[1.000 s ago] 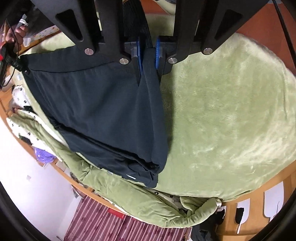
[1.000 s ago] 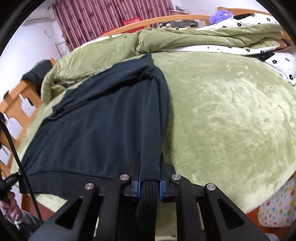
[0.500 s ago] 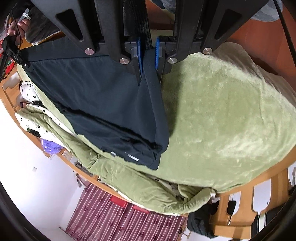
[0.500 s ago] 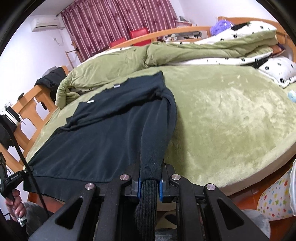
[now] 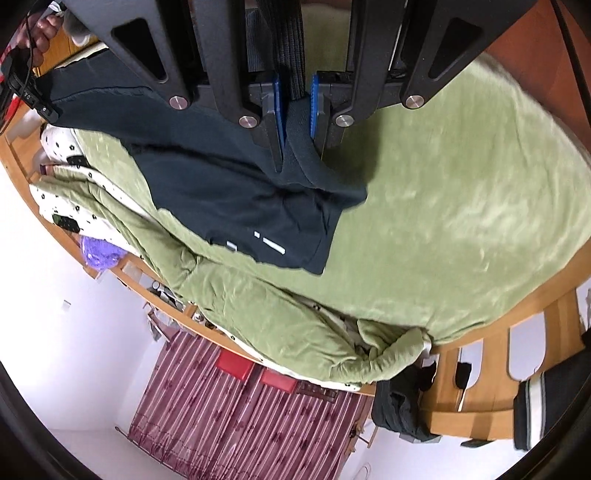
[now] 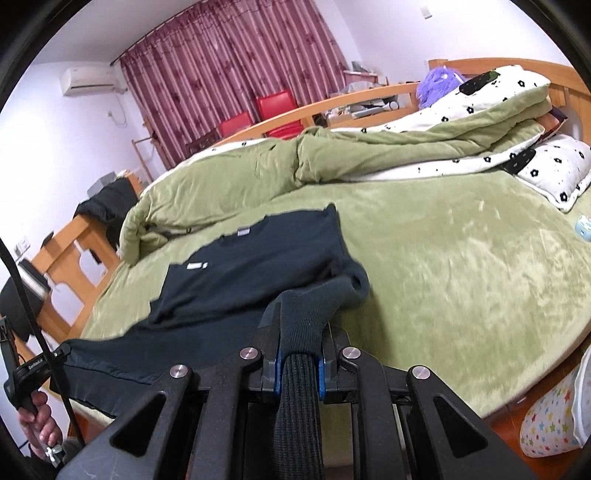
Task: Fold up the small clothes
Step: 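Lift the hem with both tools and fold it toward the collar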
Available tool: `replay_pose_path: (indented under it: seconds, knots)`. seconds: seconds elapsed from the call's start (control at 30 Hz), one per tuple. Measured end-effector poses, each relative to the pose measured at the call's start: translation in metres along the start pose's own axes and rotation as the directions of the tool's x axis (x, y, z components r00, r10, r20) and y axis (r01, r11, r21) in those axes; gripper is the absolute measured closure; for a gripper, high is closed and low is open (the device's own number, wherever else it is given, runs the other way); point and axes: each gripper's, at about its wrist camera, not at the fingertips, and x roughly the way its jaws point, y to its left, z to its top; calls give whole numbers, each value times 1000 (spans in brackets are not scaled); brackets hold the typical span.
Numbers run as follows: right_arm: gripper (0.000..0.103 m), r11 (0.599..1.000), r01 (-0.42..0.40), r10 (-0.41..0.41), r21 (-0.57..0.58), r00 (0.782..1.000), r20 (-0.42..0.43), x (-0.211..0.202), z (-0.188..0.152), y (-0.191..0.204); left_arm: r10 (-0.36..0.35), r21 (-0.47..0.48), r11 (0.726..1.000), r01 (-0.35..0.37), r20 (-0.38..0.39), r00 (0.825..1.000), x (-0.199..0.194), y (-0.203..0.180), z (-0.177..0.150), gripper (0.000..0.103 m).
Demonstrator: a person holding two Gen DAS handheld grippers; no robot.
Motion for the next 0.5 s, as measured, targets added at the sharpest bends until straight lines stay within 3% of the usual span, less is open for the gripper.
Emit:
replay_pose_path:
  seconds: [0.27, 0.5]
  knots:
    - [90, 999, 14, -15, 35, 1000, 26, 53, 60, 11, 23, -27, 999, -23, 14, 1000, 52, -17, 53, 92]
    - [90, 998, 22, -24, 53, 999, 37, 114, 105, 18, 59, 10, 998, -59, 12, 998, 108, -32, 92, 92]
